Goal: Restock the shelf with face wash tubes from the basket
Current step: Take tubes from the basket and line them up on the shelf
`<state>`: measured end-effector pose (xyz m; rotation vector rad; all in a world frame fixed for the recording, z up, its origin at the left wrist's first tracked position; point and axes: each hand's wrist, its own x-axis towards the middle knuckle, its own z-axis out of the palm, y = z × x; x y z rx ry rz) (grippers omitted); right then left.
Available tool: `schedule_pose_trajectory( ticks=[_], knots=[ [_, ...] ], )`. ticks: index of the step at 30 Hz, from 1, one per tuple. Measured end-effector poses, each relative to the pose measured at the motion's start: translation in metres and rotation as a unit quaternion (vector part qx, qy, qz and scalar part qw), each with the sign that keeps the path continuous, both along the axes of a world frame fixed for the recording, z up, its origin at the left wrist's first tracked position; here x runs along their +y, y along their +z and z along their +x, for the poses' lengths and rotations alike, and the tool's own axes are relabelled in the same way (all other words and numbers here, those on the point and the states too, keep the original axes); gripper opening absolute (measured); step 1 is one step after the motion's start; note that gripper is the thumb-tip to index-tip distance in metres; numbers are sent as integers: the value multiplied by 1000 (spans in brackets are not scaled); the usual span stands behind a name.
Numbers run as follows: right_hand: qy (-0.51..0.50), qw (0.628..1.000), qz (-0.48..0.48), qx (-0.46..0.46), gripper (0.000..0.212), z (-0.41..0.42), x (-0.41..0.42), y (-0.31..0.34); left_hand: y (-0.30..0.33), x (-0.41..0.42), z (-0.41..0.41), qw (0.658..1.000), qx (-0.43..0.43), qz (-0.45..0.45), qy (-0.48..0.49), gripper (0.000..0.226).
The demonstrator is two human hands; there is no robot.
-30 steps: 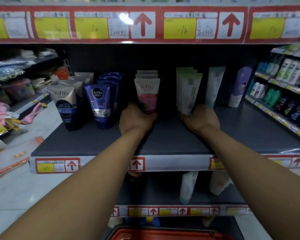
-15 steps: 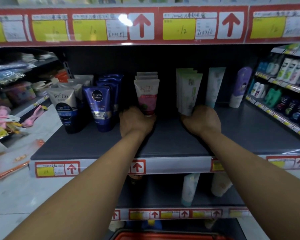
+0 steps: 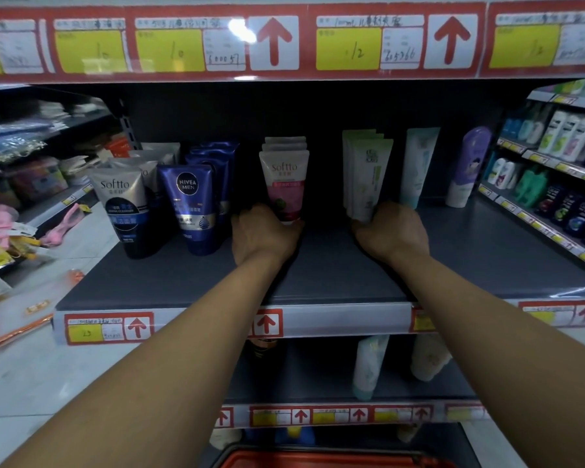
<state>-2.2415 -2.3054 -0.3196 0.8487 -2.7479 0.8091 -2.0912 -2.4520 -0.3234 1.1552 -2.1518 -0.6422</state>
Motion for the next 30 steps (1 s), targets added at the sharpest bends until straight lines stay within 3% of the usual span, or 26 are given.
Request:
schedule_pose_trajectory(
  ticks=[10,17,24,30],
  knots=[
    [7,1000,7,-15,72,10,9,9,2,2,3,999,-40,-20,-3,74],
    [47,997,66,16,52,28,34,25,11,20,22,996,-80,-40,-15,58],
    [100,989,98,37,44,58,69,34,28,44,56,989,-130,-13,-71,74],
    [114,984,113,75,33,91,101,33,37,82,97,973,-166,-86,-132,38]
  ],
)
